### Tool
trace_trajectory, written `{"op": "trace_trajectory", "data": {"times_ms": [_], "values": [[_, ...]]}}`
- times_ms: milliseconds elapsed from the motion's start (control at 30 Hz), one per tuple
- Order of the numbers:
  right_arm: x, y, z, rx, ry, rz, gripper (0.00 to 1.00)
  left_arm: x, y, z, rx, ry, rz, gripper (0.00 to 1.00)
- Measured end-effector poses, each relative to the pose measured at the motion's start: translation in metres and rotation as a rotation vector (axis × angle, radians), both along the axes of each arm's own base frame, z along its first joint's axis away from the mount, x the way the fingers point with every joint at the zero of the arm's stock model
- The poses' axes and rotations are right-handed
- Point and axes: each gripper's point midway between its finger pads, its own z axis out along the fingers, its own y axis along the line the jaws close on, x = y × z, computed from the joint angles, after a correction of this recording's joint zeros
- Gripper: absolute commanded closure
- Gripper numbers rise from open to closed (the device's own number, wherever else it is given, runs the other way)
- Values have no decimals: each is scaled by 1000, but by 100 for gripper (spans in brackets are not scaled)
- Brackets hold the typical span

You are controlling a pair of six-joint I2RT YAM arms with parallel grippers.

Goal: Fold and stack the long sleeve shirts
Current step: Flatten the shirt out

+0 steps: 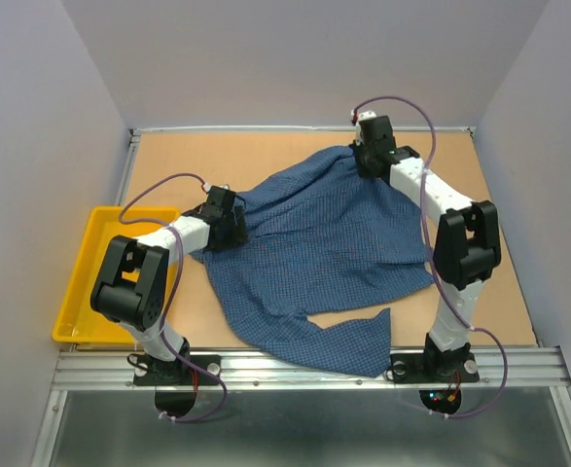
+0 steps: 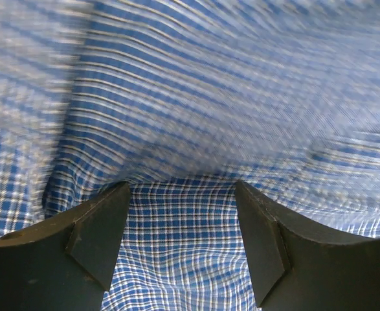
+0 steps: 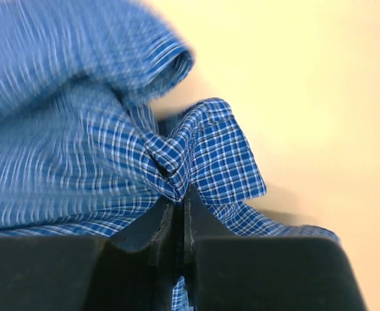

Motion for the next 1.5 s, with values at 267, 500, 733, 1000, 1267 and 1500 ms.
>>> {"op": "trace_trajectory", "data": {"times_ms": [267,500,733,1000,1267,1500], "values": [[1,-23,137,13,-306,-116,8,8,-7,2,-31,-27,10,21],[-33,-47,131,77,-303,-284,10,7,-2,3,-11,-26,27,14],[-98,-52,45,185,-60,-370,18,2,5,5,20,4,39,12],[-189,-52,-34,360,191,-483,19,27,17,4,-5,15,93,13],[-255,-54,-101,430,420,-624,18,50,21,5,-23,3,121,12],[-285,-41,-109,557,516,-661,15,54,20,6,-27,-1,124,12]]}}
